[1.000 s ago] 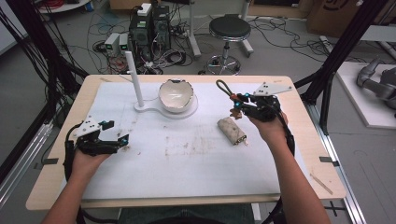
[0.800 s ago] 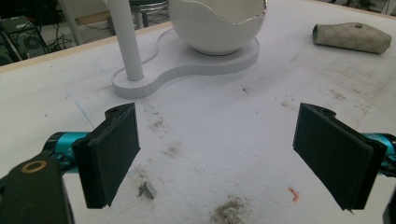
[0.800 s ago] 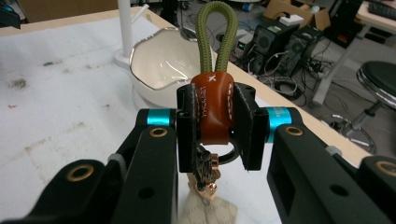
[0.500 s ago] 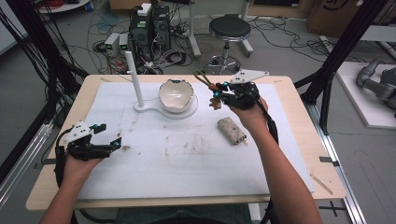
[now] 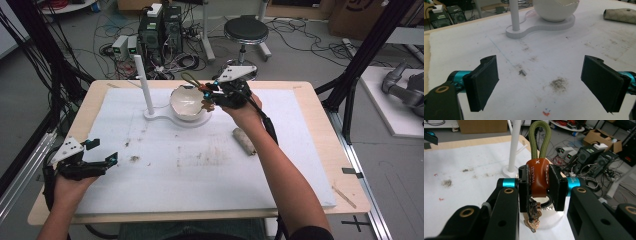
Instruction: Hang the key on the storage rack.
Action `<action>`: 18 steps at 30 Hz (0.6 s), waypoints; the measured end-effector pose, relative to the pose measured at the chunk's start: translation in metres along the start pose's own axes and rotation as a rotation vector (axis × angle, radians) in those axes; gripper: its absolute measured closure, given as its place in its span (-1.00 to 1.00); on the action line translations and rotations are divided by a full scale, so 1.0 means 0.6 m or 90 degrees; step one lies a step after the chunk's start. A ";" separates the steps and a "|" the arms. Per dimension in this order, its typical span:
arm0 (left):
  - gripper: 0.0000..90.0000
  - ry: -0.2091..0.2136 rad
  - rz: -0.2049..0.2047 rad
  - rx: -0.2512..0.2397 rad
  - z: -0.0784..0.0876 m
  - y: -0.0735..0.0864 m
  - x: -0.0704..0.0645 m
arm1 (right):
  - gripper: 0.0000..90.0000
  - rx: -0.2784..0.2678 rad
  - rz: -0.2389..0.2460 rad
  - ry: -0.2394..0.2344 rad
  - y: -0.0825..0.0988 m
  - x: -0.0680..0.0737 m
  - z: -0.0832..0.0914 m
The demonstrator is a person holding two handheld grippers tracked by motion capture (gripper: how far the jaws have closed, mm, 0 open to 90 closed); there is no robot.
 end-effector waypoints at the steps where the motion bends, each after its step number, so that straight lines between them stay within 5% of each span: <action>1: -0.68 -0.003 0.001 0.001 0.003 0.003 0.002 | 0.62 -0.003 0.009 0.000 -0.007 0.001 -0.005; 18: -0.68 -0.020 0.016 0.006 0.026 0.026 0.008 | 0.62 -0.009 0.069 -0.032 -0.125 0.059 -0.086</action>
Point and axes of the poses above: each handheld gripper's, and its own axes: z roughly backward along the jaws, y roughly out of its underside, x roughly to its left, the point moved 9 cm from there along -z, roughly forward along the jaws, and after that the axes turned 15 degrees about x, right-handed, at the moved point
